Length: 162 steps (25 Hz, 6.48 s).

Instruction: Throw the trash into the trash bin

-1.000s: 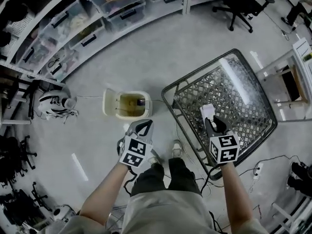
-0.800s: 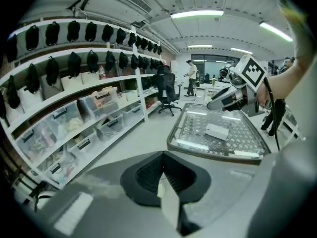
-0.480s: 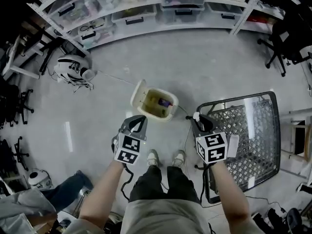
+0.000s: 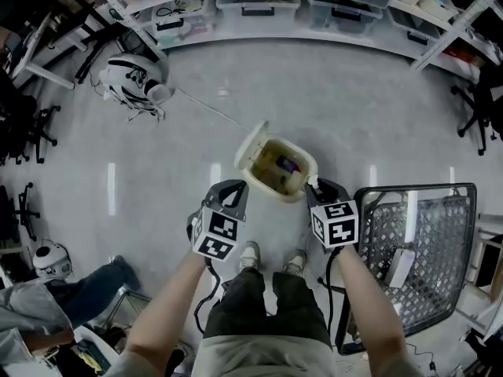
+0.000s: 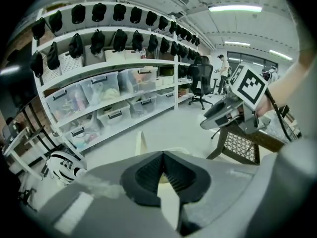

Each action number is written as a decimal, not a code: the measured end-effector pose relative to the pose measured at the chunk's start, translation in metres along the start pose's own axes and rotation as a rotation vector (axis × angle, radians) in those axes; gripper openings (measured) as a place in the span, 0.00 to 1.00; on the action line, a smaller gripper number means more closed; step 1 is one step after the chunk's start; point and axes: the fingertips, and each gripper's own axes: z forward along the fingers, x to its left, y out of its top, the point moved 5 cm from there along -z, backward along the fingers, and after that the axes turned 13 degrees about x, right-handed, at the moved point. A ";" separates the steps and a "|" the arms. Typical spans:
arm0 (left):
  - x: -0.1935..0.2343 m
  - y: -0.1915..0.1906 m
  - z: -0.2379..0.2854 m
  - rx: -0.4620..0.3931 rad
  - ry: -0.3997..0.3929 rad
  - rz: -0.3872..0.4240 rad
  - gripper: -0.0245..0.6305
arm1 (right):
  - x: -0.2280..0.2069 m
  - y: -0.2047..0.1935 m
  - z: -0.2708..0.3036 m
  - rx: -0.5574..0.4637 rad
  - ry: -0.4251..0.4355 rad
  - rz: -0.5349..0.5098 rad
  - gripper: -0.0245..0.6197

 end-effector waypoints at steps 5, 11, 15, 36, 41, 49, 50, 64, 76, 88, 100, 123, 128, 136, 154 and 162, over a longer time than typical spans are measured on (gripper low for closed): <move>0.003 -0.033 0.044 0.010 -0.007 -0.011 0.04 | -0.006 -0.023 0.075 0.045 -0.005 -0.007 0.19; -0.004 -0.067 0.091 0.023 -0.023 -0.057 0.04 | -0.007 -0.050 0.138 0.083 0.002 -0.007 0.19; -0.008 -0.083 0.104 0.028 -0.034 -0.075 0.04 | -0.010 -0.066 0.162 0.108 -0.018 0.004 0.21; -0.002 -0.004 -0.047 -0.069 0.019 -0.043 0.04 | 0.028 -0.005 -0.061 -0.130 0.010 0.004 0.37; -0.014 0.035 -0.105 -0.130 0.040 0.004 0.04 | 0.031 0.020 -0.151 -0.247 -0.003 0.000 0.38; -0.036 0.100 -0.202 -0.230 0.050 0.098 0.04 | 0.043 0.047 -0.286 -0.430 -0.028 0.045 0.38; -0.038 0.107 -0.214 -0.250 0.057 0.113 0.04 | 0.046 0.048 -0.300 -0.449 -0.034 0.047 0.38; -0.101 0.165 -0.349 -0.469 0.060 0.348 0.04 | 0.097 0.024 -0.474 -0.707 -0.083 0.046 0.39; -0.134 0.198 -0.348 -0.512 -0.026 0.439 0.04 | 0.064 -0.010 -0.497 -0.704 -0.238 0.111 0.41; -0.225 0.246 -0.276 -0.483 -0.223 0.540 0.04 | -0.042 -0.104 -0.483 -0.546 -0.438 0.334 0.43; -0.297 0.236 -0.169 -0.276 -0.370 0.588 0.04 | -0.097 -0.200 -0.378 -0.288 -0.382 0.514 0.49; -0.314 0.141 -0.036 0.094 -0.455 0.466 0.04 | -0.149 -0.311 -0.207 0.140 -0.340 0.663 0.56; -0.308 0.132 -0.031 0.119 -0.452 0.453 0.04 | -0.151 -0.316 -0.197 0.188 -0.328 0.663 0.51; -0.287 0.149 -0.046 0.068 -0.426 0.402 0.04 | -0.159 -0.266 -0.229 0.088 -0.294 0.659 0.50; -0.071 0.130 -0.087 -0.020 -0.131 0.067 0.04 | -0.075 -0.016 -0.191 -0.038 -0.124 0.198 0.50; -0.021 0.083 -0.061 -0.006 -0.083 -0.043 0.04 | -0.034 0.023 -0.098 0.075 -0.061 0.058 0.50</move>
